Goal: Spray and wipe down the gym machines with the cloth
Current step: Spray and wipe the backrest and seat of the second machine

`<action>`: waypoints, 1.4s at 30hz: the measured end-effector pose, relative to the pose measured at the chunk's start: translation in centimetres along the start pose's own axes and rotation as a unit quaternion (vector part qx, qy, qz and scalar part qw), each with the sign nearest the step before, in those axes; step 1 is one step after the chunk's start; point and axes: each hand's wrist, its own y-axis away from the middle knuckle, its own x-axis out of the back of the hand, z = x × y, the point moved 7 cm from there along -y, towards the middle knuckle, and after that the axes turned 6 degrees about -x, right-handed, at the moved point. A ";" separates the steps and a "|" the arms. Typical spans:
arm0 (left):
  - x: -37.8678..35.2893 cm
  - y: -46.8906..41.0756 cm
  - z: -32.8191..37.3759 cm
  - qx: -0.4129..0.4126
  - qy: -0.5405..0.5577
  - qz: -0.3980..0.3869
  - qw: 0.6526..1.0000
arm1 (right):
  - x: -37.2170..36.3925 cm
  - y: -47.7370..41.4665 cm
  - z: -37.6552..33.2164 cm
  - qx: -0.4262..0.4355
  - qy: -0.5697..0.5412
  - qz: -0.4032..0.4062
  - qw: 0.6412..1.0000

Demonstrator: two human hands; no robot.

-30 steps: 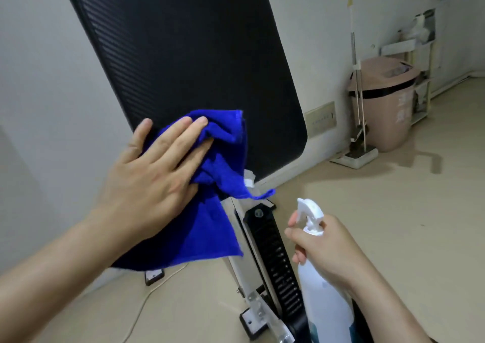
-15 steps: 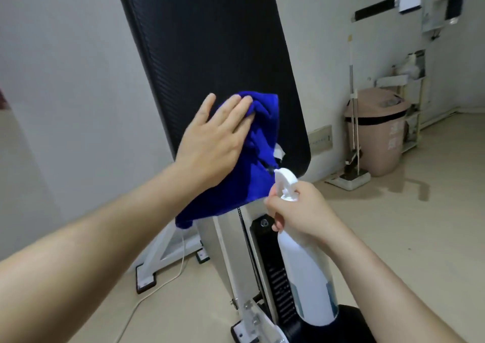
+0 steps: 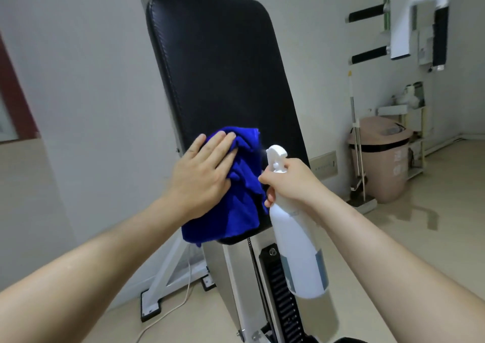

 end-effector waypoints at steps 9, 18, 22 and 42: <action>-2.1 2.5 5.7 -0.201 0.004 -0.082 0.976 | 0.2 -1.3 -4.2 0.044 0.006 -0.014 0.999; 2.3 -6.1 -9.0 0.106 -0.063 0.011 0.992 | 2.0 -0.6 2.1 -0.031 -0.089 -0.043 0.995; 1.1 -8.2 -4.6 0.097 -0.032 0.007 0.995 | 2.6 0.1 5.4 -0.053 -0.092 -0.024 0.994; -1.5 -1.3 2.4 0.063 0.022 -0.015 0.998 | 0.4 9.5 16.8 -0.150 0.041 -0.189 0.970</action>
